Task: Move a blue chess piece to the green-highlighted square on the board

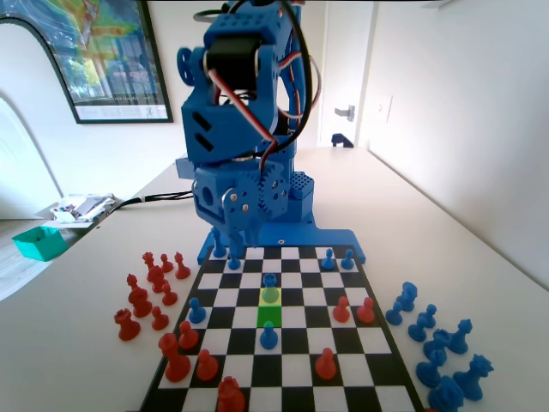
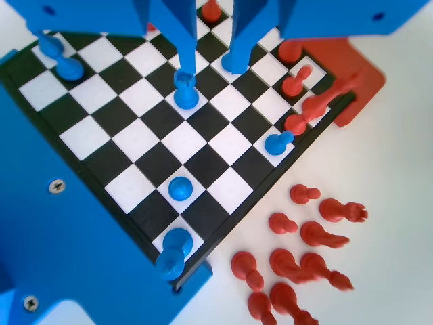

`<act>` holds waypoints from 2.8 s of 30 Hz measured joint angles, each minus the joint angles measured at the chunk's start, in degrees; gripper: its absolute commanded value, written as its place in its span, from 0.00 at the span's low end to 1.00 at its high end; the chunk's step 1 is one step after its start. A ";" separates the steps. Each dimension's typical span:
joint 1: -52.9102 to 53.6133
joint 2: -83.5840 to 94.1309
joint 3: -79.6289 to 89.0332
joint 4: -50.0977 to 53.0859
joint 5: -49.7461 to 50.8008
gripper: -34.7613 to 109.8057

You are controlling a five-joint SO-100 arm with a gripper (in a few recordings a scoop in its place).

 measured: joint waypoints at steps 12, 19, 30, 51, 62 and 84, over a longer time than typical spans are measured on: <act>-5.19 -4.57 0.70 -5.19 2.90 0.35; -7.91 -7.03 1.58 -4.92 4.04 0.34; -8.61 -11.25 -0.09 -4.04 4.22 0.34; -9.76 -12.66 -3.08 -4.83 3.87 0.34; -9.14 -12.66 -0.97 -7.65 3.52 0.34; -8.17 -15.64 0.09 -11.16 2.11 0.34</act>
